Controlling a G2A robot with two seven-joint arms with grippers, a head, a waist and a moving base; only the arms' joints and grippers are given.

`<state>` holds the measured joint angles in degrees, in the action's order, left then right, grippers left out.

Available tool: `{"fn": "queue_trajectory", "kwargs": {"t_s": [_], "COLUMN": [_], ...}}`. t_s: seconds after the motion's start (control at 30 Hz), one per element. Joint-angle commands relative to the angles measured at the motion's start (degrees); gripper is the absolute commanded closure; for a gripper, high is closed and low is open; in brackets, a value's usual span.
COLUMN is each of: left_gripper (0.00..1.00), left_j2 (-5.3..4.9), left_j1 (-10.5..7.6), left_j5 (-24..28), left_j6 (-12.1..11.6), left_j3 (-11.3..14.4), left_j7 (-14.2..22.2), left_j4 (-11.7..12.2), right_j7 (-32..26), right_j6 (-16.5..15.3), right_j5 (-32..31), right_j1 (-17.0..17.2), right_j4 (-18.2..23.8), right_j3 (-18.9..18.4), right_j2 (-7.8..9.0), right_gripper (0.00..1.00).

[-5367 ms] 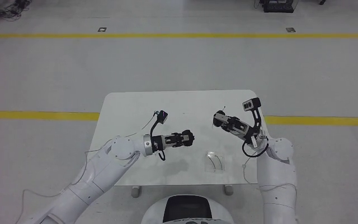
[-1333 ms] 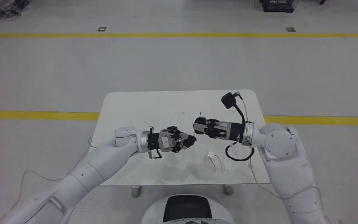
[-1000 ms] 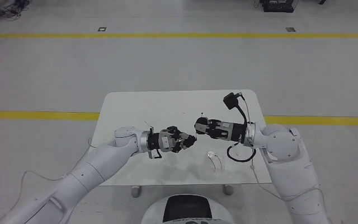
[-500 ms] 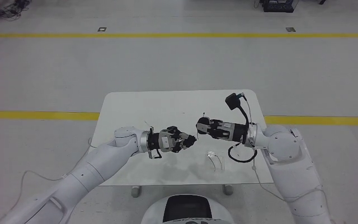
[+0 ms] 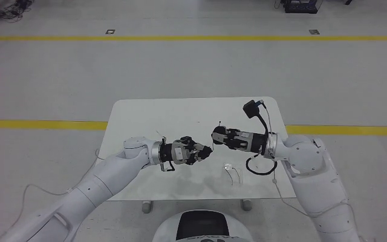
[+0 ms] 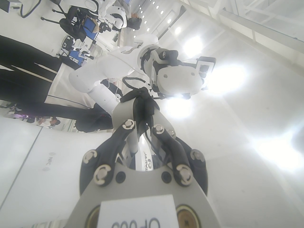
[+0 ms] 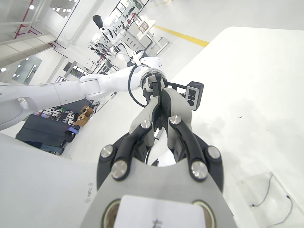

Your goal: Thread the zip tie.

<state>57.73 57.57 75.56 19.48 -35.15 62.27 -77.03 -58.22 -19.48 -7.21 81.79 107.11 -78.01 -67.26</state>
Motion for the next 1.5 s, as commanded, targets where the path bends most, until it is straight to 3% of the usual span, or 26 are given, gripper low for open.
{"fn": "queue_trajectory", "kwargs": {"t_s": [0.0, 1.47], "left_gripper": [1.00, 1.00], "left_j2": [0.00, 0.00], "left_j1": [0.00, 0.00], "left_j5": [0.00, 0.00], "left_j6": [0.00, 0.00], "left_j3": [0.00, 0.00], "left_j7": [0.00, 0.00], "left_j4": [0.00, 0.00], "right_j7": [0.14, 2.20], "right_j6": [0.00, 0.00], "right_j5": [0.10, 0.89], "right_j1": [-0.12, -1.80], "right_j4": [-0.10, -1.40], "right_j3": [0.19, 3.60], "right_j2": [0.13, 2.96], "right_gripper": [1.00, 1.00]}}
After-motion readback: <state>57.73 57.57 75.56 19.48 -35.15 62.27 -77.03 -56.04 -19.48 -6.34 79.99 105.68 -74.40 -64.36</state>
